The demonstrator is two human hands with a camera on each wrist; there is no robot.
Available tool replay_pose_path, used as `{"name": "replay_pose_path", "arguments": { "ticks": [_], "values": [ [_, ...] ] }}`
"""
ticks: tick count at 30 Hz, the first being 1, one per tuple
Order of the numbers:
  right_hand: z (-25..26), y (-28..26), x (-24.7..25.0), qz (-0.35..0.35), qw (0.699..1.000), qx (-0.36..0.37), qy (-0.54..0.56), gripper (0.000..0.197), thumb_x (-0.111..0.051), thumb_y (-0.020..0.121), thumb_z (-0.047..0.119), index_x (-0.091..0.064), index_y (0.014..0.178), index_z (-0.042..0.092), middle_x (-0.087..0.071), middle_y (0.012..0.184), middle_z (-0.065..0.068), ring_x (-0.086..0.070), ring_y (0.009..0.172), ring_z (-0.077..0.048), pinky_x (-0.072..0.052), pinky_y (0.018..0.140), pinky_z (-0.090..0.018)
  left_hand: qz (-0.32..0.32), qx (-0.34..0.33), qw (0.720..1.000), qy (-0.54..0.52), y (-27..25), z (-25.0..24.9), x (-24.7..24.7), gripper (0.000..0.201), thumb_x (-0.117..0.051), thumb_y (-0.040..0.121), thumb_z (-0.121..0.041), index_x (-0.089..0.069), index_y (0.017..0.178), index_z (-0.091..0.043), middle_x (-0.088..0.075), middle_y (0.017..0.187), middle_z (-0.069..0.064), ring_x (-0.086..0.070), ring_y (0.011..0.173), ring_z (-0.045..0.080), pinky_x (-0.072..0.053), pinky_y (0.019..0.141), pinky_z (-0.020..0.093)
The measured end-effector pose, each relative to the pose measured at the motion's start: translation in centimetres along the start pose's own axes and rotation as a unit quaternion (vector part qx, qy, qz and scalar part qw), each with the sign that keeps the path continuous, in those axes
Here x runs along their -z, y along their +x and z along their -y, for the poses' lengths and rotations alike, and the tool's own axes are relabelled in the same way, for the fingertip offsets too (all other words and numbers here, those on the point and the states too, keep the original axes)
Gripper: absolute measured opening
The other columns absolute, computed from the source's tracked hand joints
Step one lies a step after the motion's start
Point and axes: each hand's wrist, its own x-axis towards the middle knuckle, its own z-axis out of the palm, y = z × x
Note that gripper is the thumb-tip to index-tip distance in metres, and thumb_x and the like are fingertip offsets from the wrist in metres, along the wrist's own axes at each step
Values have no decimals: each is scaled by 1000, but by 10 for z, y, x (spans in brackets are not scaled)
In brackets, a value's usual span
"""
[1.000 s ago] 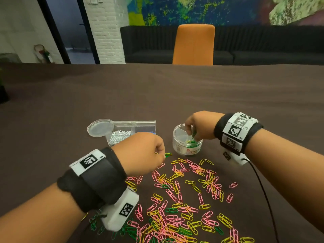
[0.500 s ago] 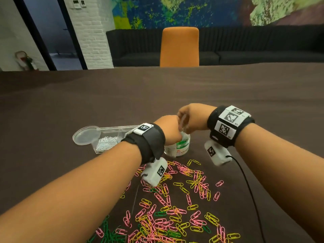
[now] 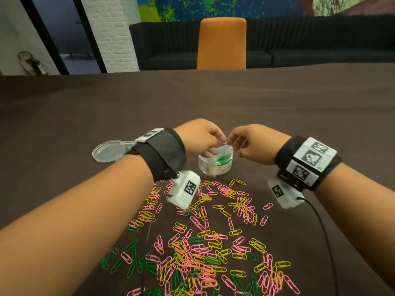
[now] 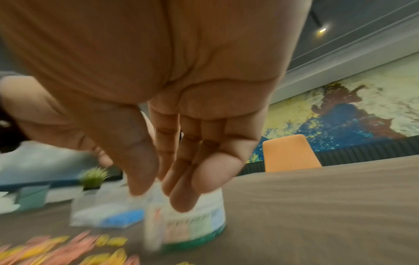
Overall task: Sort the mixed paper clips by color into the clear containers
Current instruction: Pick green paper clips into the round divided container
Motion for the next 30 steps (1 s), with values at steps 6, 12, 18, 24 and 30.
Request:
{"name": "replay_pose_path", "arguments": {
  "ticks": [6, 12, 18, 24, 30],
  "values": [
    [6, -77, -34, 154, 985, 23, -72, 27, -64, 91, 27, -58, 115, 37, -64, 91, 13, -60, 83, -3, -54, 81, -28, -50, -35, 965, 254, -82, 49, 28, 15, -66, 85, -19, -70, 96, -28, -70, 90, -13, -64, 82, 4, -52, 78, 23],
    [43, -111, -43, 210, 966, 65, -137, 22, -60, 92, 41, -52, 112, 44, -59, 93, 18, -56, 83, -1, -49, 75, -20, 18, 138, 940, 312, -182, 124, 42, 4, -73, 80, -33, -69, 82, -33, -68, 73, -16, -61, 67, -3, -50, 69, 21],
    [97, -56, -70, 162, 968, 102, -164, 19, -50, 94, 18, -58, 102, 34, -56, 88, 14, -56, 86, -14, -43, 74, -24, 32, 203, 927, 314, -222, 158, 39, 17, -77, 75, -45, -71, 80, -30, -69, 71, -16, -63, 69, 1, -54, 72, 28],
    [116, -34, -94, 124, 974, 65, -179, 17, -59, 93, 39, -65, 104, 28, -65, 98, 5, -61, 92, -19, -54, 82, -33, 19, 180, 928, 327, -227, 160, 31, 18, -78, 75, -38, -67, 85, -29, -64, 75, -16, -58, 72, -1, -45, 65, 21],
    [123, -37, -103, 137, 973, 70, -170, 6, -60, 92, 32, -57, 87, 32, -58, 86, 10, -56, 84, -16, -47, 76, -26, -34, 122, 937, 324, -234, 157, 30, 10, -73, 80, -32, -65, 87, -30, -63, 75, -15, -56, 73, 2, -49, 72, 24]
  ]
}}
